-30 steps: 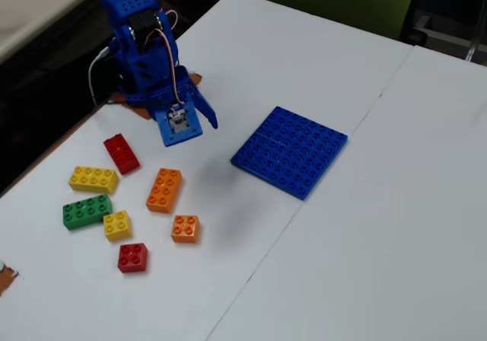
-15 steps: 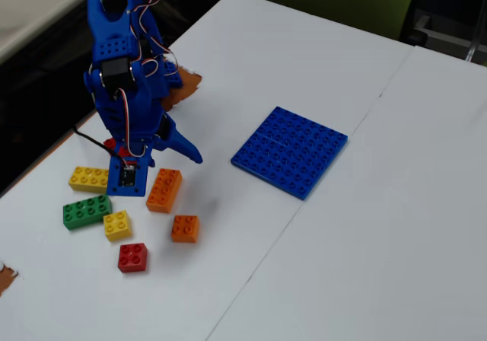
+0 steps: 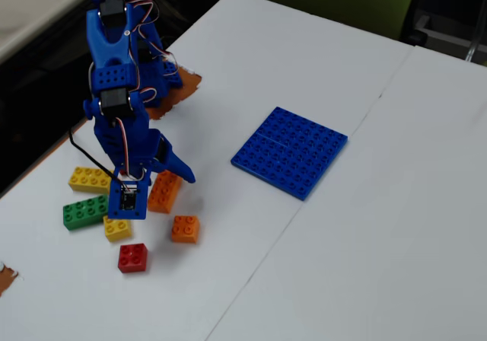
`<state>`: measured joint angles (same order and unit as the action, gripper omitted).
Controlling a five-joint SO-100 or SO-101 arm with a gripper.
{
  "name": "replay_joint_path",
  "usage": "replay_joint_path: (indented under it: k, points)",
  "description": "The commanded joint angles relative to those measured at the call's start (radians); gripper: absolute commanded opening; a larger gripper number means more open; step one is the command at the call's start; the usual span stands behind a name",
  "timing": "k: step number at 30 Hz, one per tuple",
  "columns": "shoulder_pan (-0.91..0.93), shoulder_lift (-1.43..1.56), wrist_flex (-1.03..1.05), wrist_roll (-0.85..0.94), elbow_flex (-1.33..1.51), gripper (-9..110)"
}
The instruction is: Pick up the 2x4 orange block and go up the 8x8 blue block.
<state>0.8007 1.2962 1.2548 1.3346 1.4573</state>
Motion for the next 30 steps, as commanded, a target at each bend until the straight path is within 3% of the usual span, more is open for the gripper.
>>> replay_joint_path:
  k: [1, 19, 30]
  points:
    - [0.021, 0.014, -0.009, 0.04, -0.035, 35]
    - [0.021, -0.04, -0.038, 0.057, -0.037, 29]
    - [0.0, -0.031, -0.038, 0.071, -0.035, 18]
